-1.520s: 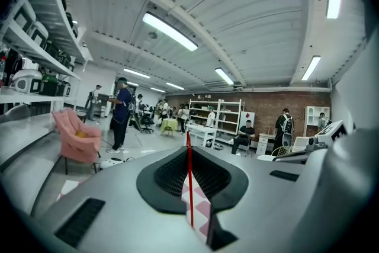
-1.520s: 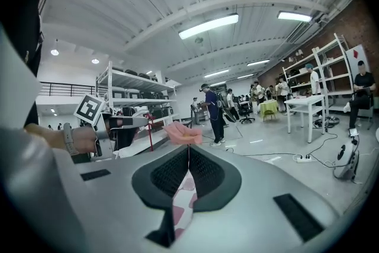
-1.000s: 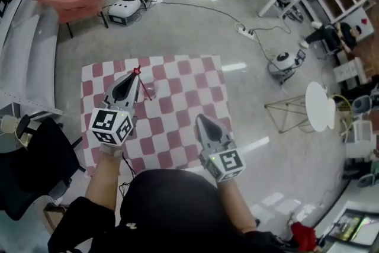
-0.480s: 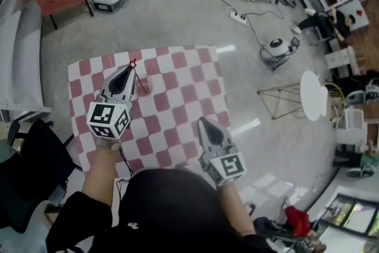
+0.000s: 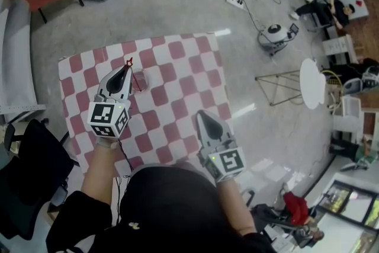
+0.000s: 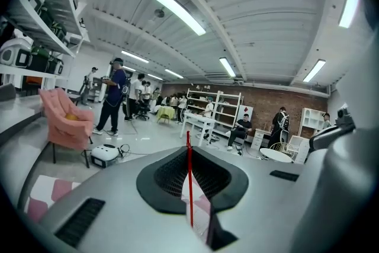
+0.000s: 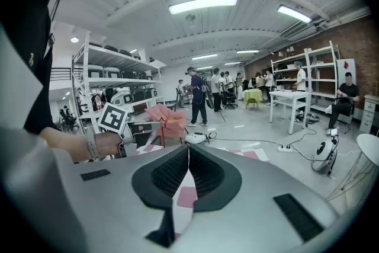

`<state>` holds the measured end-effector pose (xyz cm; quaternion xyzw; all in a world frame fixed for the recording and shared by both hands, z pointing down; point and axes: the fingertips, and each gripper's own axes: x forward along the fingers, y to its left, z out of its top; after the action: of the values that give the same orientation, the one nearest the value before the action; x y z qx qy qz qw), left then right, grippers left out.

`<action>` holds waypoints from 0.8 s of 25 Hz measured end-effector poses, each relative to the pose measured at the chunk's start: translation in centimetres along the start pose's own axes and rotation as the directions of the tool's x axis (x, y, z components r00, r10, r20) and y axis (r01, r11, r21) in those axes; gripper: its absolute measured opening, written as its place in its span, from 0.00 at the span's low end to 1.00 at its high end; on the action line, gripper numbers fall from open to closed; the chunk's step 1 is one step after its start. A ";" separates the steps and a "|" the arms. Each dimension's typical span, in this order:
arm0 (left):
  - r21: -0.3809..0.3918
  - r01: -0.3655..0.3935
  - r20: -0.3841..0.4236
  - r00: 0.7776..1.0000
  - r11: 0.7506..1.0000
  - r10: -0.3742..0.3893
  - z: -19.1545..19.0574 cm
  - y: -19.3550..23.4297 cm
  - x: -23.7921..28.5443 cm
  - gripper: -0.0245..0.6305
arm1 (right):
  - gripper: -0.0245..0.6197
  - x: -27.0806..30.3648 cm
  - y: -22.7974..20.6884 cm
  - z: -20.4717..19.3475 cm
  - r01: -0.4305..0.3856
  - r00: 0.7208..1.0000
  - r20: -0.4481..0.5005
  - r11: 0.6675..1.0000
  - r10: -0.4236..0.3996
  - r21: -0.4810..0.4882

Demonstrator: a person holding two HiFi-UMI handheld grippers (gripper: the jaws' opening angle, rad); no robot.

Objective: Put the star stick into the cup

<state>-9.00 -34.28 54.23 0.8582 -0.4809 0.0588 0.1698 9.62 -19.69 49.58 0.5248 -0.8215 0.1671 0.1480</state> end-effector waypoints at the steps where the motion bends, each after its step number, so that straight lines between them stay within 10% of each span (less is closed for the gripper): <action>1: -0.002 0.001 -0.006 1.000 1.000 -0.001 -0.4 0.1 0.1 0.12 | 0.07 0.1 0.0 0.0 0.003 1.000 0.000 1.000 -0.003 0.001; 20: -0.024 -0.029 -0.069 0.997 0.999 0.027 -4.0 1.5 1.9 0.12 | 0.07 0.5 -0.3 -1.3 0.037 0.998 -0.045 0.999 -0.036 0.015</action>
<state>-8.98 -35.09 58.85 0.8467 -0.4873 0.0848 0.1961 9.81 -19.63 51.00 0.5370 -0.8068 0.1827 0.1652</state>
